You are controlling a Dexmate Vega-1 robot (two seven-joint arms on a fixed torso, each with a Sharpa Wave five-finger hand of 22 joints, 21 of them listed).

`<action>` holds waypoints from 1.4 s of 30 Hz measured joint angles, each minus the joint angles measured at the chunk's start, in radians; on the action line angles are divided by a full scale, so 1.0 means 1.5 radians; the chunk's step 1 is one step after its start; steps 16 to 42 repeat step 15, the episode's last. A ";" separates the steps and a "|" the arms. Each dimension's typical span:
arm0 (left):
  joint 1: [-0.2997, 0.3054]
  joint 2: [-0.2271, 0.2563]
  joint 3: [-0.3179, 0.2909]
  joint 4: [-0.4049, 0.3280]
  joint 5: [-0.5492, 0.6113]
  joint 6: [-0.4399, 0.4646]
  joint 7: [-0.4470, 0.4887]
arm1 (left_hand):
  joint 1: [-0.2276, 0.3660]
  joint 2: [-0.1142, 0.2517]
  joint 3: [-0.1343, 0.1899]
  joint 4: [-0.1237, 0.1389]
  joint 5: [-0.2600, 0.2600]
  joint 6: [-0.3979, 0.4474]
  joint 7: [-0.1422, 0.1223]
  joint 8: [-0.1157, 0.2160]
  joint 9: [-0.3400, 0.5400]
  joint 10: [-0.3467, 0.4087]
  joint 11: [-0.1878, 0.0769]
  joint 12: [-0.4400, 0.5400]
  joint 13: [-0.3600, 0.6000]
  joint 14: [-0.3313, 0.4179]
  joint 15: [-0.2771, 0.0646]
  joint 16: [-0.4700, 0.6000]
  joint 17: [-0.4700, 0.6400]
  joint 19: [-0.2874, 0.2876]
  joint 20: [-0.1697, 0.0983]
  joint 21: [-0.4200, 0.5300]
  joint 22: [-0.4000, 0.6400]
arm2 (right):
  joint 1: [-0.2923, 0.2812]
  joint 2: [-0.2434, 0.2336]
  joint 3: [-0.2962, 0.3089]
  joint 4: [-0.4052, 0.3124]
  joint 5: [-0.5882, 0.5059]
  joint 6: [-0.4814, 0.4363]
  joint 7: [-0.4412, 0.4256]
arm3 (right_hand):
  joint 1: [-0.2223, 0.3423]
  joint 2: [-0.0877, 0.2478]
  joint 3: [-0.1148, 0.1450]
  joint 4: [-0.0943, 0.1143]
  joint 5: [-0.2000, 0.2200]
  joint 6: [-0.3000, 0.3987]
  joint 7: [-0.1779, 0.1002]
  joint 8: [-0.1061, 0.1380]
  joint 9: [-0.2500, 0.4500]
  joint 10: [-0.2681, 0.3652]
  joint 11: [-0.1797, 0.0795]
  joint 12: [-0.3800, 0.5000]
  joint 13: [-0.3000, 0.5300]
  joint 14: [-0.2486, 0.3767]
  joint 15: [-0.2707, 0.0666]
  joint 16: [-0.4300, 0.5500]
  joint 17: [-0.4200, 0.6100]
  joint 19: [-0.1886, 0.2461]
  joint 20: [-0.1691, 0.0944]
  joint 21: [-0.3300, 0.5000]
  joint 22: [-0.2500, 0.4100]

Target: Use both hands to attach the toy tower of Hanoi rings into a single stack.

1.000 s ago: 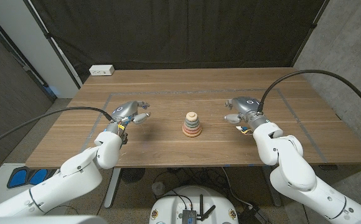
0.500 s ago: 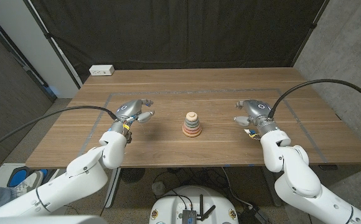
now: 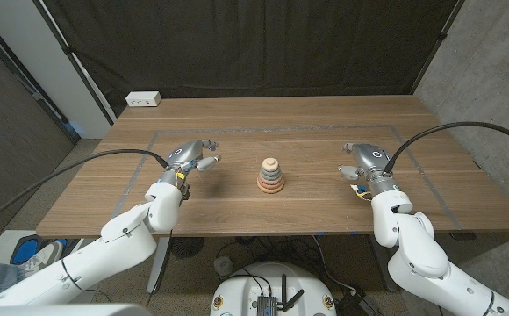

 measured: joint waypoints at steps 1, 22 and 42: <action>-0.003 0.000 0.002 0.001 0.000 0.001 0.000 | 0.000 0.000 0.000 0.000 0.000 -0.003 0.000 0.000 0.000 0.000 0.000 0.000 0.000 0.000 0.000 0.000 0.000 0.000 0.000 0.000 0.000 | 0.002 -0.001 -0.001 0.004 0.005 0.000 -0.006 | 0.000 0.000 0.000 0.000 -0.002 0.000 0.000 0.000 0.000 0.000 0.000 0.000 0.000 0.000 0.000 0.000 0.000 0.000 0.000 -0.001 0.000; -0.019 -0.002 0.025 0.018 0.018 0.014 0.000 | 0.000 0.000 0.000 0.000 -0.003 -0.010 0.003 0.000 0.000 -0.004 0.004 0.000 -0.003 0.000 0.000 0.000 0.001 0.000 0.000 0.000 0.000 | 0.031 -0.029 -0.025 0.034 0.059 0.010 -0.059 | 0.004 0.004 0.001 0.001 -0.002 0.000 0.000 0.000 0.000 -0.002 0.002 0.000 0.000 -0.015 0.001 -0.007 -0.001 -0.014 0.010 -0.005 -0.001; -0.019 -0.002 0.025 0.018 0.018 0.014 0.000 | 0.000 0.000 0.000 0.000 -0.003 -0.010 0.003 0.000 0.000 -0.004 0.004 0.000 -0.003 0.000 0.000 0.000 0.001 0.000 0.000 0.000 0.000 | 0.031 -0.029 -0.025 0.034 0.059 0.010 -0.059 | 0.004 0.004 0.001 0.001 -0.002 0.000 0.000 0.000 0.000 -0.002 0.002 0.000 0.000 -0.015 0.001 -0.007 -0.001 -0.014 0.010 -0.005 -0.001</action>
